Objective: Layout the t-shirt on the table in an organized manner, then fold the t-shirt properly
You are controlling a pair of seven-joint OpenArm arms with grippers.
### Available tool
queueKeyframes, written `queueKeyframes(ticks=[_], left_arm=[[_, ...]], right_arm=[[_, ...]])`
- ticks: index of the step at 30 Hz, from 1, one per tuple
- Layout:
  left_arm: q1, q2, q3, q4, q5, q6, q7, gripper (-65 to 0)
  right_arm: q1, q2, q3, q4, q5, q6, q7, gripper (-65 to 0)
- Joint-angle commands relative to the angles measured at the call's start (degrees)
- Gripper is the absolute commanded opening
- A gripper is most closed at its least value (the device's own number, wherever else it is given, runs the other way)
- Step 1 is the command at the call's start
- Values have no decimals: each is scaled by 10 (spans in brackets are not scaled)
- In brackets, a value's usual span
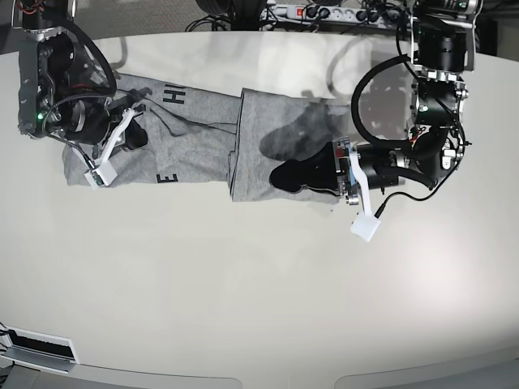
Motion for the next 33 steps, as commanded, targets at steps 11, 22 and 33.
queueKeyframes(ticks=[11,22,33], left_arm=[[-13,-83,-96,9,43,-4,-13,-650],[-8,-196,-160,9,43,-4,-16,-650],[44,-209,-160,9,47,-4,-24,-650]], right_arm=[[111,8,24,8,156,3,-129,-495],[80,8,217,8,204,3,-152,-348],[-40,8,317,6,225,3,-137,-215]])
